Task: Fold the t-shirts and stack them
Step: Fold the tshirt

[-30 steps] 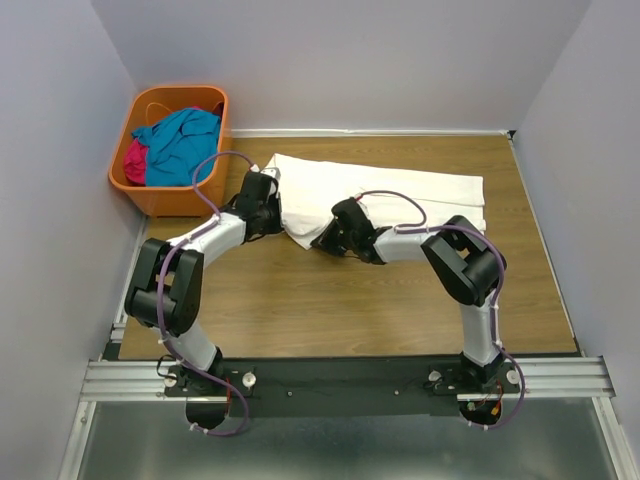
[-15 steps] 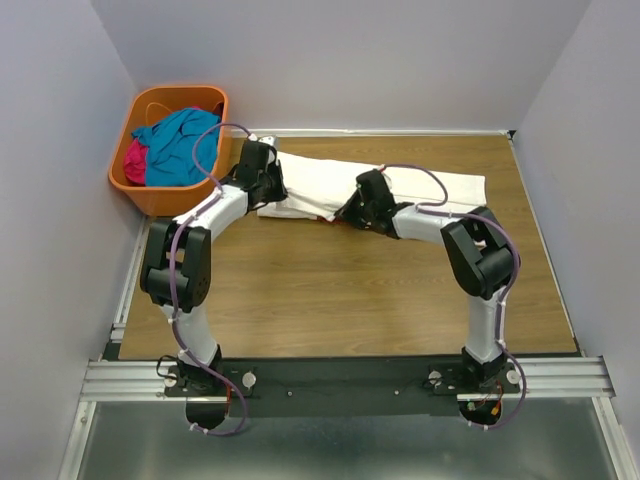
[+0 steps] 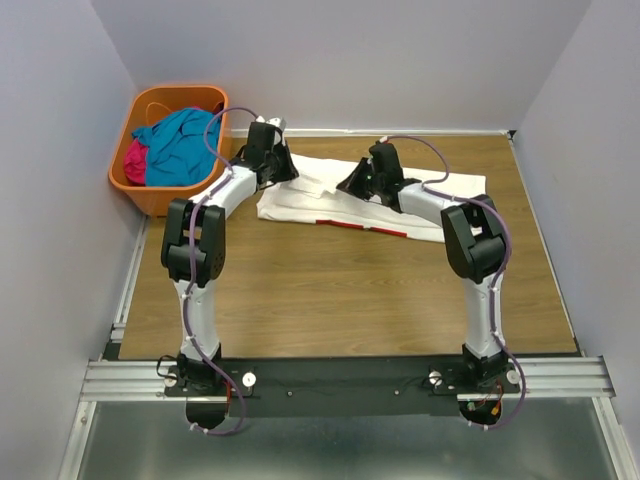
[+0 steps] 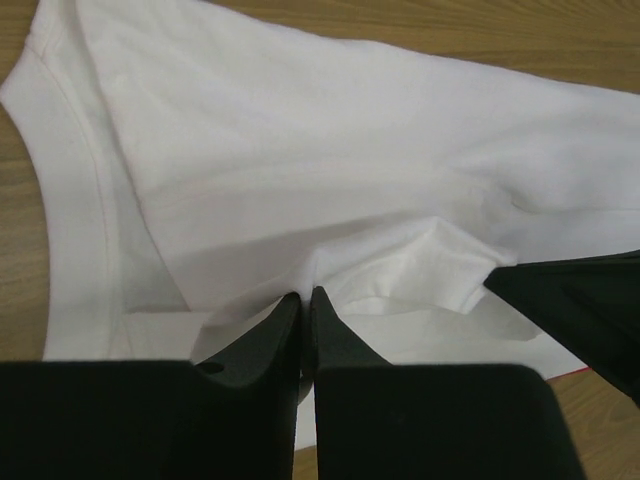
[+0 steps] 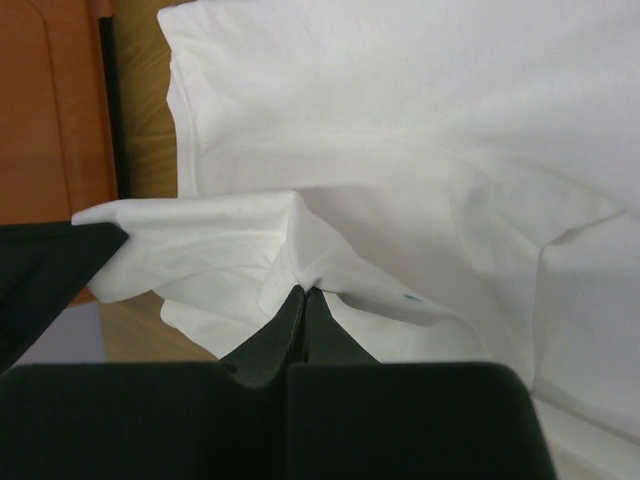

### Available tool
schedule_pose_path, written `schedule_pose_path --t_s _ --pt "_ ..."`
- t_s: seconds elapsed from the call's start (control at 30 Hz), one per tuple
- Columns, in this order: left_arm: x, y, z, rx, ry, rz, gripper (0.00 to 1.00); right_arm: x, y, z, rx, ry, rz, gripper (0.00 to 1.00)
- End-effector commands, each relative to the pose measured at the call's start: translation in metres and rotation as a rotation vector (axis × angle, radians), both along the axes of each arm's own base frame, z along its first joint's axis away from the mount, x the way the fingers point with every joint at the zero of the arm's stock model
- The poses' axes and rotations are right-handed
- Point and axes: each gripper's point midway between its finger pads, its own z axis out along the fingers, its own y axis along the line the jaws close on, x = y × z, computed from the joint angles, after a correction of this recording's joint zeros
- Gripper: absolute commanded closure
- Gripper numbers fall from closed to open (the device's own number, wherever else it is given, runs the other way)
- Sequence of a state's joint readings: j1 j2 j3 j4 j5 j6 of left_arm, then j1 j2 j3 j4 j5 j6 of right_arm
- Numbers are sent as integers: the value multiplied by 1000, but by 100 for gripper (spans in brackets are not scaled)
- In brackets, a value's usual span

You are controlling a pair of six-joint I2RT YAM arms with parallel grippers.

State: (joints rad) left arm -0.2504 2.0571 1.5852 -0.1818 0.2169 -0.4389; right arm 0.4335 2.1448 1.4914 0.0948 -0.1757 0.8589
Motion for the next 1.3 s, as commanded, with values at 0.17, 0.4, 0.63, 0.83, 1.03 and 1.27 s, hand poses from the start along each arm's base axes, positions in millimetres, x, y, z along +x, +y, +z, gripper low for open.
schedule_pose_path --t_s 0.17,0.4,0.63,0.83,1.03,1.27 --pt "39 -17 13 -55 -104 -43 85 28 -8 -9 -44 -42 48 100" --pt "57 -23 0 -89 -129 -60 83 50 -26 -10 -105 -101 30 100" --pt "65 -28 -4 -114 -159 -85 82 67 -29 -7 -141 -156 49 99" --pt "71 -25 -2 -151 -172 -71 82 74 -31 -13 -140 -160 61 98" --pt "73 -17 -12 -192 -127 -54 79 72 -38 -21 -123 -129 60 98" --pt "66 -14 -32 -180 -71 -64 83 64 -43 -21 -95 -108 89 98"
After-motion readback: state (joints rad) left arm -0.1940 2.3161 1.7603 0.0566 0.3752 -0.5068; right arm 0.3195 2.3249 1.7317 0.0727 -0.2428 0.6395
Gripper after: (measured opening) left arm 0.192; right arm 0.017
